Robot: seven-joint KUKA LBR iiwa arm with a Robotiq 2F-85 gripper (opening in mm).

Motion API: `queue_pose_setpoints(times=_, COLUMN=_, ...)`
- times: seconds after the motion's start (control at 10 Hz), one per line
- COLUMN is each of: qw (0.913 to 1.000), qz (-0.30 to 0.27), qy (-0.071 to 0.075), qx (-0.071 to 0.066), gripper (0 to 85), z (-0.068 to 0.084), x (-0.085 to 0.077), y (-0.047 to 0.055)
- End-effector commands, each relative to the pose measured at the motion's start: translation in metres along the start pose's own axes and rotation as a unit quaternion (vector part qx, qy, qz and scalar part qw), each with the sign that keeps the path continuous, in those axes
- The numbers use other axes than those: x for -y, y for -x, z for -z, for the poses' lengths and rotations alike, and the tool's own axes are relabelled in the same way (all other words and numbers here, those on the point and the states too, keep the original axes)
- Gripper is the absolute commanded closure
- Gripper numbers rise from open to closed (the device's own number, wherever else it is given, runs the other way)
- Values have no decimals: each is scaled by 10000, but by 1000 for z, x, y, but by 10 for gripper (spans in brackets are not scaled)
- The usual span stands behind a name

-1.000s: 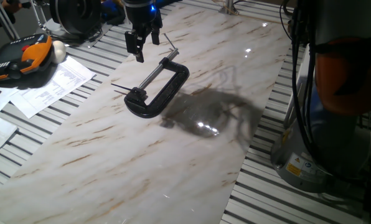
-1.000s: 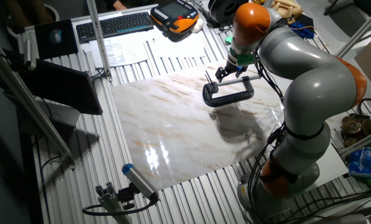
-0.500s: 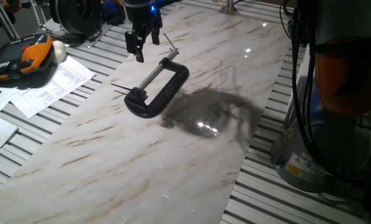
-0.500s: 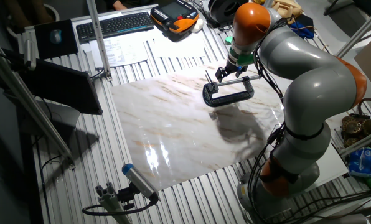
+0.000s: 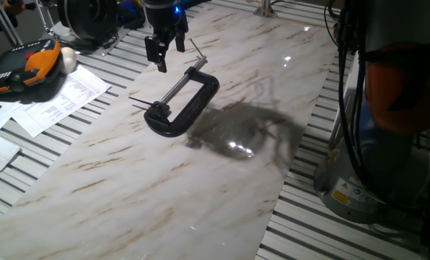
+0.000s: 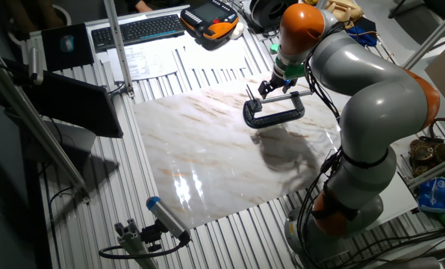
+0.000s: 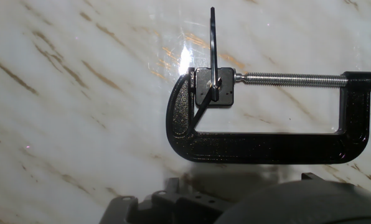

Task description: Turn the hands of a clock

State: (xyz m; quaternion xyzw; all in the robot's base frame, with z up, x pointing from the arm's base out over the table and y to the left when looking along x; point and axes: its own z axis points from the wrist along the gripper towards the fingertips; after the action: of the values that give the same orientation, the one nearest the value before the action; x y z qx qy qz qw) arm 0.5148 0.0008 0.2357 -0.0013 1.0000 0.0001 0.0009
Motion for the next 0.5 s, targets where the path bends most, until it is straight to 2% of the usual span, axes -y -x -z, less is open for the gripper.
queue_pose_setpoints(times=0.0, qw=9998, qz=128, qy=-14, qx=-176, gripper=850, z=0, x=0, y=0)
queue_pose_setpoints(times=0.4, qw=9997, qz=128, qy=-21, qx=-184, gripper=850, z=2, x=0, y=0)
